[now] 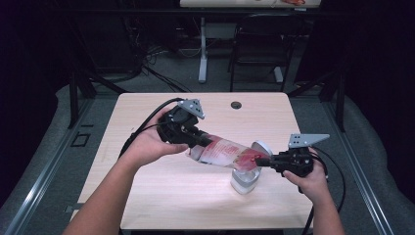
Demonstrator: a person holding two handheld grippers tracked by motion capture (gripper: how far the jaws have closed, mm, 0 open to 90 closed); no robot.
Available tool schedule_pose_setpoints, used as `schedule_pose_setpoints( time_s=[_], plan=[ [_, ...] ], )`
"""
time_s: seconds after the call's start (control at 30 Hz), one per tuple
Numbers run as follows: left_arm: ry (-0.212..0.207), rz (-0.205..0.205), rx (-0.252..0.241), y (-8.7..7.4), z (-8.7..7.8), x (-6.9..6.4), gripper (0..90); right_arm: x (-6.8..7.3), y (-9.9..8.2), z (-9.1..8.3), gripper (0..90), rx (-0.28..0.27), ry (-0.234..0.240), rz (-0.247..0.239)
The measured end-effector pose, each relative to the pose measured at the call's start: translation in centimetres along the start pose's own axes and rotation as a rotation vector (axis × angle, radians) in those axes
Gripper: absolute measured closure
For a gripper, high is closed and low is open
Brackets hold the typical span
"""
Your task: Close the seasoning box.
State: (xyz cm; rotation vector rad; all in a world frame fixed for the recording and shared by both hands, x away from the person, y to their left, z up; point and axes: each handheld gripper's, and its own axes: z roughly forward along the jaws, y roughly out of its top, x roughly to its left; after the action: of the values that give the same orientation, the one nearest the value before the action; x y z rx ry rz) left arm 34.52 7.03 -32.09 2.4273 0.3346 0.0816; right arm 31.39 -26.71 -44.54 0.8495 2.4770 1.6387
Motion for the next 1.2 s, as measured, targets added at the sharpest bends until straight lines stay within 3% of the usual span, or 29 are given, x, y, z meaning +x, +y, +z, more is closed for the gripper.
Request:
schedule_pose_setpoints(
  time_s=[1.2],
  plan=[
    [-0.001,0.007,0.005,0.14,0.08,-0.05,79.2,-0.12,-0.07,0.02,87.8,-0.005,-0.008,0.003]
  ],
)
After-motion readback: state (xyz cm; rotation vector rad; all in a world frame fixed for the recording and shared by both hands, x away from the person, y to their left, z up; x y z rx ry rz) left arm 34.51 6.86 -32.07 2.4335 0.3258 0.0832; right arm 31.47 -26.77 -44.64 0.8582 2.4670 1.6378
